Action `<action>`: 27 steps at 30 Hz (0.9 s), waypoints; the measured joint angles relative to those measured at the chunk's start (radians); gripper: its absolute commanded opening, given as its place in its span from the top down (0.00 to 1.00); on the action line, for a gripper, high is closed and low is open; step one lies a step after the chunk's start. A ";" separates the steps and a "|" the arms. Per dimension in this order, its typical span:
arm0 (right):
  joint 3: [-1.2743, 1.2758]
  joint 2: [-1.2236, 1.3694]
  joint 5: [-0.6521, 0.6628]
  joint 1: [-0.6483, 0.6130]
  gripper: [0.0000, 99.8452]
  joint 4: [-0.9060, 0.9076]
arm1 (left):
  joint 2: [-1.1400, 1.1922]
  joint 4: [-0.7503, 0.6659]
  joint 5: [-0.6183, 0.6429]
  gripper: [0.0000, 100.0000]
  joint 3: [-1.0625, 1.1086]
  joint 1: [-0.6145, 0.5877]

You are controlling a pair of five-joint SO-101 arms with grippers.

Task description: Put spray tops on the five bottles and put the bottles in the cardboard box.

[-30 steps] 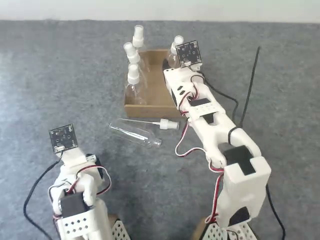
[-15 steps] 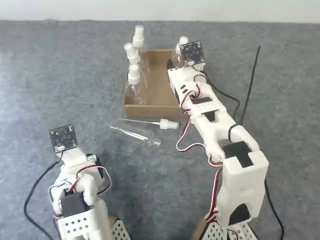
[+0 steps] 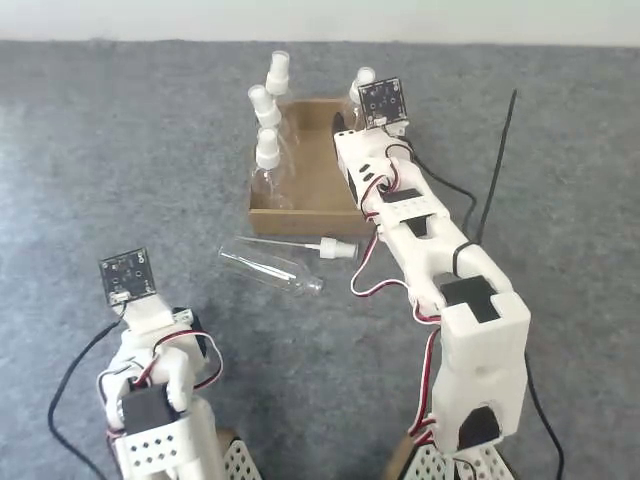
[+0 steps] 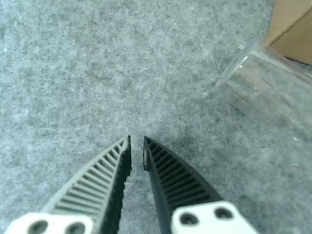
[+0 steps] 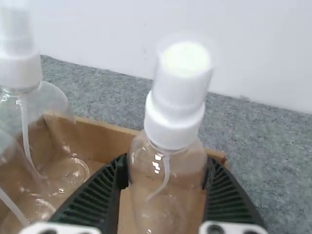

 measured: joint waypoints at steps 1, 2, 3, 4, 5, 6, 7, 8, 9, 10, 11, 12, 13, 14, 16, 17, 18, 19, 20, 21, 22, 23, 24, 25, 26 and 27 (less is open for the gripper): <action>0.000 0.000 0.000 0.000 0.88 0.000 | 0.000 0.000 0.000 0.96 0.000 0.000; 0.000 0.000 0.000 0.000 0.88 0.000 | 0.000 0.000 0.000 0.96 0.000 0.000; 0.000 0.000 0.000 0.000 0.88 0.000 | 0.000 0.000 0.000 0.96 0.000 0.000; 0.000 0.000 0.000 0.000 0.88 0.000 | 0.000 0.000 0.000 0.96 0.000 0.000; 0.000 0.000 0.000 0.000 0.88 0.000 | 0.000 0.000 0.000 0.96 0.000 0.000; 0.000 0.000 0.000 0.000 0.88 0.000 | 0.000 0.000 0.000 0.96 0.000 0.000; 0.000 0.000 0.000 0.000 0.88 0.000 | 0.000 0.000 0.000 0.96 0.000 0.000; 0.000 0.000 0.000 0.000 0.87 0.000 | 0.000 0.000 0.000 0.96 0.000 0.000; 0.000 0.000 0.000 0.000 0.86 0.000 | 0.000 0.000 0.000 0.96 0.000 0.000; 0.000 0.000 0.000 0.000 0.84 0.000 | 0.000 0.000 0.000 0.96 0.000 0.000; 0.000 0.000 0.000 0.000 0.81 0.000 | 0.000 0.000 0.000 0.96 0.000 0.000; 0.000 0.000 0.000 0.000 0.78 0.000 | 0.000 0.000 0.000 0.96 0.000 0.000; 0.000 0.000 0.000 0.000 0.76 0.000 | 0.000 0.000 0.000 0.96 0.000 0.000; 0.000 0.000 0.000 0.000 0.75 0.000 | 0.000 0.000 0.000 0.96 0.000 0.000; 0.000 0.000 0.000 0.000 0.74 0.000 | 0.000 0.000 0.000 0.96 0.000 0.000; 0.000 0.000 0.000 0.000 0.74 0.000 | 0.000 0.000 0.000 0.96 0.000 0.000; 0.000 0.000 0.000 0.002 0.74 0.000 | 0.000 0.000 0.000 0.96 0.000 0.000; 0.000 0.000 0.000 0.002 0.74 0.000 | 0.000 0.000 0.000 0.96 0.000 0.000; 0.000 0.000 0.000 0.002 0.74 0.000 | 0.000 0.000 0.000 0.96 0.000 0.000; 0.000 0.000 0.000 0.002 0.74 0.000 | 0.000 0.000 0.000 0.96 0.000 0.000; 0.000 0.000 0.000 0.002 0.74 0.000 | 0.000 0.000 0.000 0.96 0.000 0.000; 0.000 0.000 0.000 0.002 0.74 0.000 | 0.000 0.000 0.000 0.96 0.000 0.000; 0.000 0.000 0.000 0.002 0.74 0.000 | 0.000 0.000 0.000 0.96 0.000 0.000; 0.000 0.000 0.000 0.002 0.74 0.000 | 0.000 0.000 0.000 0.96 0.000 0.000; 0.000 0.000 0.000 0.002 0.74 0.000 | 0.000 0.000 0.000 0.96 0.000 0.000; 0.000 0.000 0.000 0.002 0.74 0.000 | 0.000 0.000 0.000 0.96 0.000 0.000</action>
